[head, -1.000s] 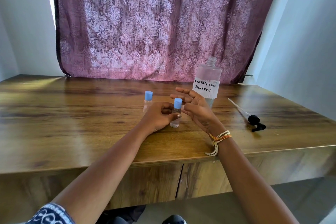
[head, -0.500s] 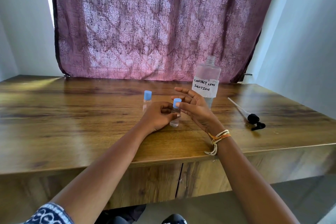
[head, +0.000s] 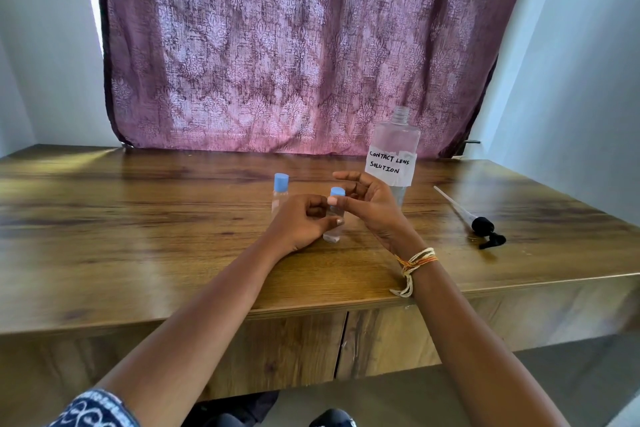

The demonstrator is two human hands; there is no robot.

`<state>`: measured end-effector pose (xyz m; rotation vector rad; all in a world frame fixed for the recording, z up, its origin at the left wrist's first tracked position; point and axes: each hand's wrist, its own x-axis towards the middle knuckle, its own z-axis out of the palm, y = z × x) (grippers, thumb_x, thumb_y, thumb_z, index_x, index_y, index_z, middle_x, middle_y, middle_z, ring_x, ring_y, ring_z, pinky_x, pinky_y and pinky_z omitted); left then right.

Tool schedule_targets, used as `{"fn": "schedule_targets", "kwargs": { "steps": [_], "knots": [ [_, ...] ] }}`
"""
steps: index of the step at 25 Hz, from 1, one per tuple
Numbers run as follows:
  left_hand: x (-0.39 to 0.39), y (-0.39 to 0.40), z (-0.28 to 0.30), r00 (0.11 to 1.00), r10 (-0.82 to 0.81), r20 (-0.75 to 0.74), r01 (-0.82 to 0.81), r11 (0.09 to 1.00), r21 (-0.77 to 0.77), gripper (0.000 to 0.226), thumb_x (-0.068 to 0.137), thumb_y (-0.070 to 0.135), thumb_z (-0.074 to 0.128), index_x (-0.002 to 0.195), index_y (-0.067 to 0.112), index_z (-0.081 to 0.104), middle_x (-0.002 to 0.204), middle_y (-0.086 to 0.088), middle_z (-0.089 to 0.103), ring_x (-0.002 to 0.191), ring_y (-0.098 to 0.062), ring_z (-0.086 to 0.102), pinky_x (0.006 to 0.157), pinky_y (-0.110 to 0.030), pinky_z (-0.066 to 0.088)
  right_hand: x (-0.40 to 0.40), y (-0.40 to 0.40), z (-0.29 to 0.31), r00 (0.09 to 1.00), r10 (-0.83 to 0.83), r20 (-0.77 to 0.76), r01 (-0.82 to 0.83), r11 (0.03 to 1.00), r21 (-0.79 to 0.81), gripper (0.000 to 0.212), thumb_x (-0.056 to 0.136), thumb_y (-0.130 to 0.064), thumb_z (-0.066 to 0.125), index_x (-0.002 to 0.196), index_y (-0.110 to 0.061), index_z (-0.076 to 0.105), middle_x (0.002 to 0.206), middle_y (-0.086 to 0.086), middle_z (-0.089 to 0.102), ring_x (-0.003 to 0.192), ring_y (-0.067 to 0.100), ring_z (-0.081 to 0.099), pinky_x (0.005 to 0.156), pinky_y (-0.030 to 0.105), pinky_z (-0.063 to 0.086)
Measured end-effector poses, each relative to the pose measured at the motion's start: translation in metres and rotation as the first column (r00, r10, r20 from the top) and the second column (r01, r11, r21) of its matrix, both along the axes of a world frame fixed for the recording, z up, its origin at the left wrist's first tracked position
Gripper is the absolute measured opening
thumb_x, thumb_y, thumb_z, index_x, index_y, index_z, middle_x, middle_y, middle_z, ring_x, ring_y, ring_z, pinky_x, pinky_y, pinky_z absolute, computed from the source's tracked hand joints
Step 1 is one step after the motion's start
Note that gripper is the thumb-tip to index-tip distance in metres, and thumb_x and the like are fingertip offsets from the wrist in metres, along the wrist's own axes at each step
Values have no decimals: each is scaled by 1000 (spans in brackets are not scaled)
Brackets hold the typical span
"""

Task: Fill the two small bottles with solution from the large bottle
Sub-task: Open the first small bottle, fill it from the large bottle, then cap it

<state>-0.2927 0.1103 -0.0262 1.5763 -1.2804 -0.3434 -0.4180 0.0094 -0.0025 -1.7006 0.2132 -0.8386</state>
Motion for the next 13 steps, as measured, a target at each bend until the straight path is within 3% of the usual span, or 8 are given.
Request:
{"fn": "schedule_targets", "kwargs": {
  "steps": [3,6,9,13],
  "knots": [
    [0,1,0,1000,-18,14,18,1000,-19,28,79,18,76,106,14,73,101,0,75,98,-10,69,92,-29,53,0,1,0,1000,12,-27,-12,1000,12,51,76,4,75,122,-9,57,87,5,68,77,10,66,75,23,54],
    [-3,1,2,1000,-8,-10,8,1000,-8,29,80,16,75,109,13,71,103,-1,75,100,-12,68,93,-27,52,-4,0,2,990,141,-22,-139,988,72,63,74,0,65,134,-5,47,114,18,66,91,17,66,77,22,52],
    [-4,2,3,1000,-9,-20,9,1000,0,29,81,15,74,109,13,71,103,-1,74,100,-12,68,92,-24,51,-4,-1,3,989,150,-13,-149,987,65,56,82,12,56,135,2,44,124,29,59,83,11,70,70,16,52],
    [-1,1,2,1000,-8,-18,8,1000,5,30,81,17,74,111,14,71,104,0,74,101,-11,68,94,-27,51,-1,-6,-1,994,96,-45,-95,995,8,44,85,13,58,127,0,54,119,34,61,94,22,66,80,21,55]
  ]
}}
